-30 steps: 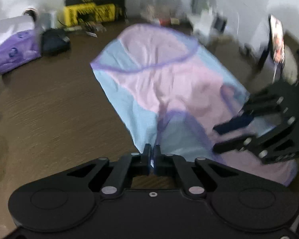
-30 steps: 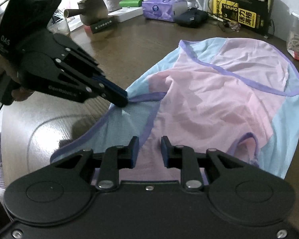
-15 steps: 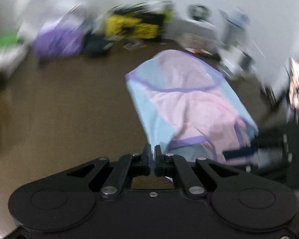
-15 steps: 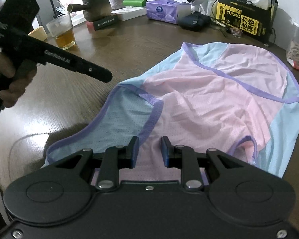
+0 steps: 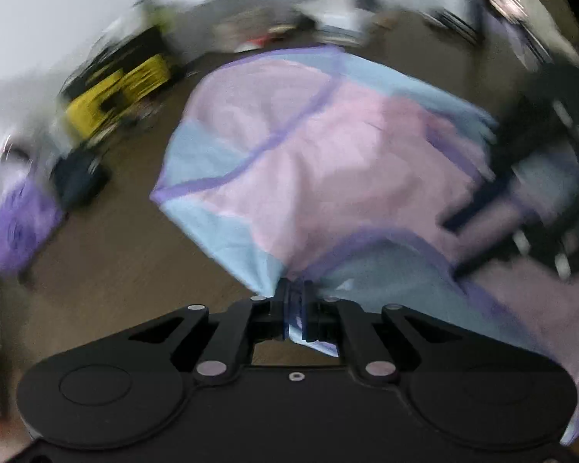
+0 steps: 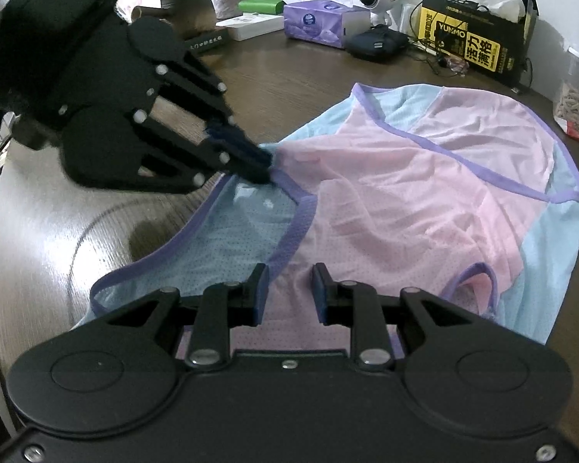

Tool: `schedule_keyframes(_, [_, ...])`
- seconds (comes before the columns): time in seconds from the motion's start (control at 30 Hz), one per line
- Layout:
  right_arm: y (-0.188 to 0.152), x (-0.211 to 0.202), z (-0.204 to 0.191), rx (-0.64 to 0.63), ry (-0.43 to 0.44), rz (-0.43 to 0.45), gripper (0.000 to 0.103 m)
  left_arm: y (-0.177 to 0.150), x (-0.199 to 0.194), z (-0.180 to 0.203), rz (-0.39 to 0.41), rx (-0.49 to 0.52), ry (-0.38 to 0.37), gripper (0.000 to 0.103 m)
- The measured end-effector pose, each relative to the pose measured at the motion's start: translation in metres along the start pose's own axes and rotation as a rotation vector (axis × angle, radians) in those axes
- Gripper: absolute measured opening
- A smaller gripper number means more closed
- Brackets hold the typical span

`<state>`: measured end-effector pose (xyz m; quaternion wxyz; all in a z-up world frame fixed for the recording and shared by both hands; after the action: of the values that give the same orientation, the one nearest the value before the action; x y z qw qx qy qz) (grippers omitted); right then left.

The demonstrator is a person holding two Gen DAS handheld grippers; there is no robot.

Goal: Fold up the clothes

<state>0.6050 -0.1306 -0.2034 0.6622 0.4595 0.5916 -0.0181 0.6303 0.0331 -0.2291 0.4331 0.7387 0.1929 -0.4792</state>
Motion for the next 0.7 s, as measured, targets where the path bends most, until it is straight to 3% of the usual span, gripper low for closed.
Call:
schedule_keyframes(0.13, [-0.002, -0.001, 0.000, 0.002, 0.003, 0.008, 0.028, -0.007, -0.009, -0.009, -0.002, -0.131, -0.027, 0.006])
schedule_keyframes(0.23, [-0.001, -0.005, 0.000, 0.004, 0.010, -0.012, 0.029, -0.005, -0.025, 0.005, 0.024, -0.108, -0.018, 0.006])
schedule_keyframes(0.33, [-0.002, -0.036, 0.008, 0.047, 0.006, 0.072, 0.043, 0.004, -0.040, 0.026, 0.066, -0.109, 0.001, 0.006])
schedule_keyframes(0.4, [-0.010, -0.058, 0.023, 0.058, -0.138, 0.100, 0.045, 0.013, -0.046, 0.048, 0.107, -0.117, -0.066, 0.006])
schedule_keyframes(0.5, [-0.020, -0.058, 0.038, -0.003, -0.266, 0.030, 0.045, 0.023, -0.033, 0.094, 0.100, -0.034, -0.172, 0.016])
schedule_keyframes(0.53, [-0.022, -0.055, 0.043, -0.029, -0.298, 0.005, 0.045, 0.025, -0.026, 0.107, 0.088, 0.000, -0.166, 0.023])
schedule_keyframes(0.6, [-0.022, -0.044, 0.050, -0.098, -0.336, -0.031, 0.044, 0.025, -0.013, 0.122, 0.054, 0.010, -0.161, 0.024])
schedule_keyframes(0.63, [-0.022, -0.041, 0.051, -0.116, -0.341, -0.036, 0.038, 0.024, -0.007, 0.126, 0.036, 0.003, -0.161, 0.024])
schedule_keyframes(0.67, [-0.023, -0.036, 0.051, -0.151, -0.348, -0.050, 0.015, 0.023, -0.002, 0.129, 0.024, -0.004, -0.161, 0.024])
schedule_keyframes(0.7, [-0.023, -0.032, 0.051, -0.187, -0.355, -0.065, 0.004, 0.021, -0.001, 0.130, 0.021, -0.011, -0.162, 0.025])
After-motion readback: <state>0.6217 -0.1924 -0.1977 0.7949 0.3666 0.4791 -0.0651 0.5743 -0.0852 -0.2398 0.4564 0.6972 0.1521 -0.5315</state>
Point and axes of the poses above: each gripper's, at about its wrist camera, not at the fingertips, and x roughly the way its jaws point, z to its right, y to its top, the point moved 3 cm from there along x, roughly the way its jaws point, and after that the axes turned 7 degrees about -z, right-handed, at the moved point
